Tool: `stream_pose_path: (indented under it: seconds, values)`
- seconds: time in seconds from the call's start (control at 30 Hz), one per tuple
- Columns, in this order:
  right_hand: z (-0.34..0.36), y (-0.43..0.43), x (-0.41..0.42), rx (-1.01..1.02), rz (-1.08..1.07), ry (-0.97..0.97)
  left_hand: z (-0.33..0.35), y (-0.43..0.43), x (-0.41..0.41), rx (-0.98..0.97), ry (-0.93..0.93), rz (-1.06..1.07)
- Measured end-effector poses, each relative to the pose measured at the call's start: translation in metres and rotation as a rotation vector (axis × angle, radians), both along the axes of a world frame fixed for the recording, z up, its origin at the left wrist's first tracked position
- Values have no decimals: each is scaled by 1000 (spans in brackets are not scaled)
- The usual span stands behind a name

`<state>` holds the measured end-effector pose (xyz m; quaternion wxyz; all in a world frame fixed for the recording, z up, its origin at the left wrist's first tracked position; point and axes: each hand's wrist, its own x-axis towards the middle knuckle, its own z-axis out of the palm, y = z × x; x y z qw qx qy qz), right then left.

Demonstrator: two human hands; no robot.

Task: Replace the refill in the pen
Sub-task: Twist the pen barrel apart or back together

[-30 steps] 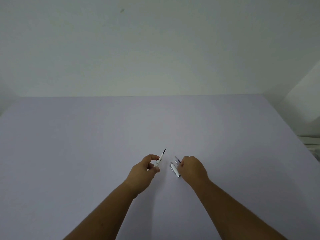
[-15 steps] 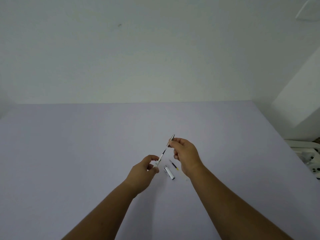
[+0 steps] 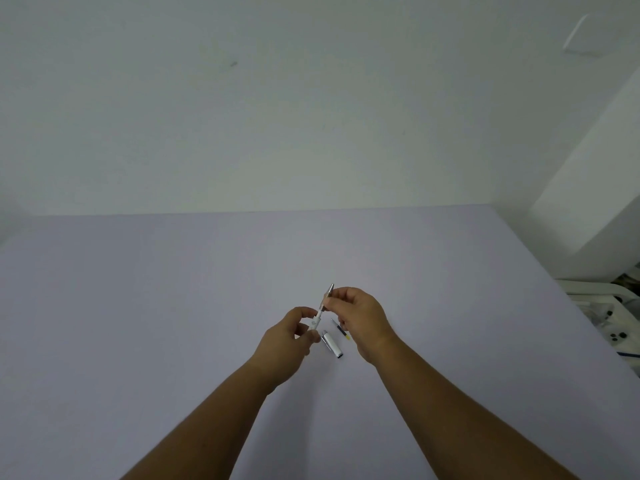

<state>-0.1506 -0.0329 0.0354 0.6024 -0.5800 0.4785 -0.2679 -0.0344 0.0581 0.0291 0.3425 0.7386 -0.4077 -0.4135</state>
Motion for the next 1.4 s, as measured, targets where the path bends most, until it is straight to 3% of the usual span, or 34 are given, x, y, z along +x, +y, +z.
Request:
stream_pose_path:
  seconds: [0.37, 0.5, 0.7, 0.87, 1.03, 1.17, 1.3, 1.4]
  values:
    - [0, -1, -3, 68, 103, 35, 8, 3, -1, -90, -29, 41]
    - [1, 0, 1, 109, 97, -47, 11, 1, -1, -116, -79, 44]
    - [2, 0, 7, 35, 24, 141, 9, -2, -3, -120, -163, 41]
    - [6, -1, 2, 99, 46, -39, 12, -5, 0, -111, -152, 71]
    - [5, -2, 2, 23, 18, 142, 11, -6, -4, -118, -173, 54]
    - [8, -2, -2, 104, 88, -53, 13, -8, -1, -102, -186, 61]
    - [6, -4, -2, 77, 52, 102, 13, -8, -3, -107, -234, 30]
    - [5, -6, -4, 119, 95, -14, 14, -8, -3, -103, -208, 47]
